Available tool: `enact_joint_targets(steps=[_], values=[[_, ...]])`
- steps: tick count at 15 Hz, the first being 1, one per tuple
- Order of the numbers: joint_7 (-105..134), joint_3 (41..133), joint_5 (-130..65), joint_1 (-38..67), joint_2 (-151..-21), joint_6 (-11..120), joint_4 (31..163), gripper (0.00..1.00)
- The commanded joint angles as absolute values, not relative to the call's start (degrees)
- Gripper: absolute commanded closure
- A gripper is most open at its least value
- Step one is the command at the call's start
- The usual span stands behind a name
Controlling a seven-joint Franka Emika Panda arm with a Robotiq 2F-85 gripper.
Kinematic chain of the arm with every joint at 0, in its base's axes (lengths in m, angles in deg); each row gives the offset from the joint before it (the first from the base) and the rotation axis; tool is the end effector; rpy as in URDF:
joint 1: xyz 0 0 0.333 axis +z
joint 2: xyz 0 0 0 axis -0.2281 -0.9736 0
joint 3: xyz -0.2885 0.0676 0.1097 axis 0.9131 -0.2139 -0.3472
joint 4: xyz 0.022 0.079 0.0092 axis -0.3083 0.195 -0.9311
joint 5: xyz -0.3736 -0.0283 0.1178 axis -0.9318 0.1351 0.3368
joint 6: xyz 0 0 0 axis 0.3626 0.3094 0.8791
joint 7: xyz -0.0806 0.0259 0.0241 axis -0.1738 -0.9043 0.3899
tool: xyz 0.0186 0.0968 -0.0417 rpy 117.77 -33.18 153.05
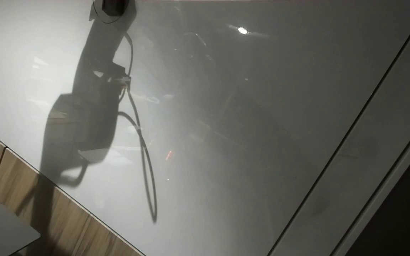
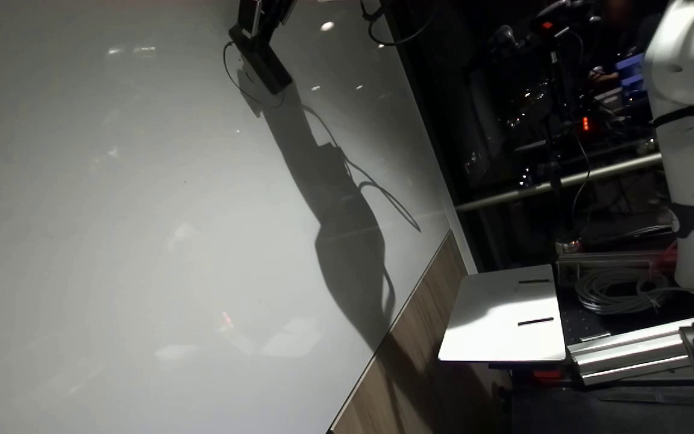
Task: Erase the drawing on the white board
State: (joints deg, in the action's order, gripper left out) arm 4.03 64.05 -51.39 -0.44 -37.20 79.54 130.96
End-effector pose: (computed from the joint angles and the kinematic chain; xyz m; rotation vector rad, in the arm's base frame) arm 0.4276 0.1051 0.7143 2.3869 0.2067 1.5579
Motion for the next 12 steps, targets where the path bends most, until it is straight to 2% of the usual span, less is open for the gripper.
enact_joint_targets(steps=[1, 12], values=[[6.09, 66.18, -52.11, 0.38, -35.86, 78.31, 139.40, 0.70], [5.42, 65.36, -52.32, 0.44, -34.69, 78.04, 140.35, 0.70]])
